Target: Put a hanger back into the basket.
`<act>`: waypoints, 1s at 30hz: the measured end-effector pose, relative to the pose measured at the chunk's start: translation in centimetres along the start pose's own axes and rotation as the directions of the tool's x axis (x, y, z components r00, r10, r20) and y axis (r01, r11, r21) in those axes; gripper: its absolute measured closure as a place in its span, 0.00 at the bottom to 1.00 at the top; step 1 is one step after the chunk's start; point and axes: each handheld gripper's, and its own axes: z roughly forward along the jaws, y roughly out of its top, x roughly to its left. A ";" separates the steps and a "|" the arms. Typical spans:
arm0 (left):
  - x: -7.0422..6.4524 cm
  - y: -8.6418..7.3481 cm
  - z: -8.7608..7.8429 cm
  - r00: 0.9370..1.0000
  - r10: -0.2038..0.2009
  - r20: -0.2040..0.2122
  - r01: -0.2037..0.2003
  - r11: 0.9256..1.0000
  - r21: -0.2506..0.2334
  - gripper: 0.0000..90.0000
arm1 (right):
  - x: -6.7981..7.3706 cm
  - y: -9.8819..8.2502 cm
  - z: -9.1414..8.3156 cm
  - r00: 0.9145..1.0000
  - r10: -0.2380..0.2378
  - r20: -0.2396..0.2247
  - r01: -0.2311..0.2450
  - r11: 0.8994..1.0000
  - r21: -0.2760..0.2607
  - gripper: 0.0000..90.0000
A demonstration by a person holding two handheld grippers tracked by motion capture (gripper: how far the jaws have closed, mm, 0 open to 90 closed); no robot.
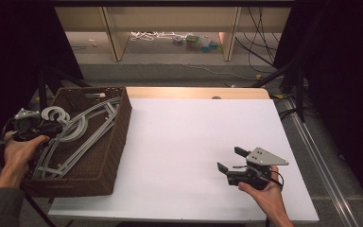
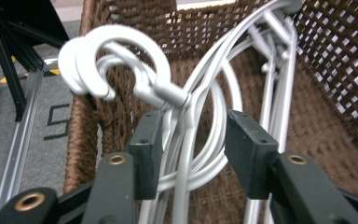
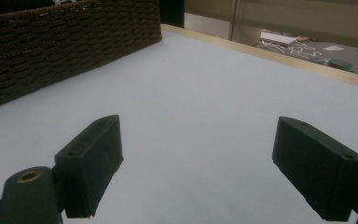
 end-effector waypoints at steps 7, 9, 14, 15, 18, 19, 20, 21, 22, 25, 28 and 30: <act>-1.0 0.6 -1.7 0.991 -0.123 0.053 0.129 0.984 -0.121 0.40 | 0.0 0.0 0.1 1.000 0.003 -0.004 -0.003 1.000 -0.018 0.19; -1.6 0.9 -2.4 0.991 -0.116 0.066 0.125 0.980 -0.152 0.38 | 0.0 -0.1 0.1 1.000 0.004 -0.008 -0.004 1.000 -0.022 0.19; -3.7 1.4 -4.2 0.989 -0.083 0.124 0.110 0.967 -0.228 0.27 | 0.1 0.0 0.1 1.000 0.001 -0.004 -0.001 1.000 -0.025 0.19; -4.1 1.5 -4.6 0.988 -0.073 0.134 0.104 0.964 -0.243 0.23 | 0.2 0.0 0.0 1.000 0.012 -0.009 -0.012 1.000 -0.014 0.19; -5.5 1.5 -5.6 0.982 -0.048 0.183 0.100 0.953 -0.287 0.21 | 0.3 0.0 0.1 1.000 0.021 -0.020 -0.022 1.000 -0.019 0.19; -6.0 1.5 -5.9 0.978 -0.054 0.204 0.114 0.948 -0.298 0.20 | 0.2 0.0 0.1 1.000 -0.004 0.001 0.004 1.000 -0.031 0.19; -6.4 1.4 -6.1 0.972 -0.059 0.226 0.129 0.943 -0.306 0.20 | 0.3 0.0 0.1 1.000 0.002 0.000 -0.002 0.999 -0.034 0.19; -6.8 1.4 -6.2 0.968 -0.059 0.242 0.135 0.941 -0.312 0.20 | 0.3 0.0 0.0 1.000 0.004 -0.007 -0.004 1.000 -0.022 0.19; -7.4 1.3 -6.4 0.967 -0.055 0.250 0.136 0.937 -0.321 0.20 | 0.3 0.1 0.0 1.000 -0.001 -0.006 0.001 1.000 -0.026 0.19; -8.9 1.2 -6.7 0.964 -0.012 0.265 0.106 0.934 -0.342 0.20 | 0.4 0.1 0.1 1.000 0.009 -0.015 -0.010 0.999 -0.046 0.19; -10.7 1.0 -7.1 0.956 0.018 0.294 0.094 0.928 -0.362 0.20 | 0.4 0.2 0.0 1.000 -0.005 -0.004 0.004 0.999 -0.050 0.19; -12.0 0.8 -7.3 0.951 0.047 0.306 0.072 0.927 -0.368 0.20 | 0.6 0.1 0.0 1.000 0.017 -0.020 -0.017 0.999 -0.050 0.19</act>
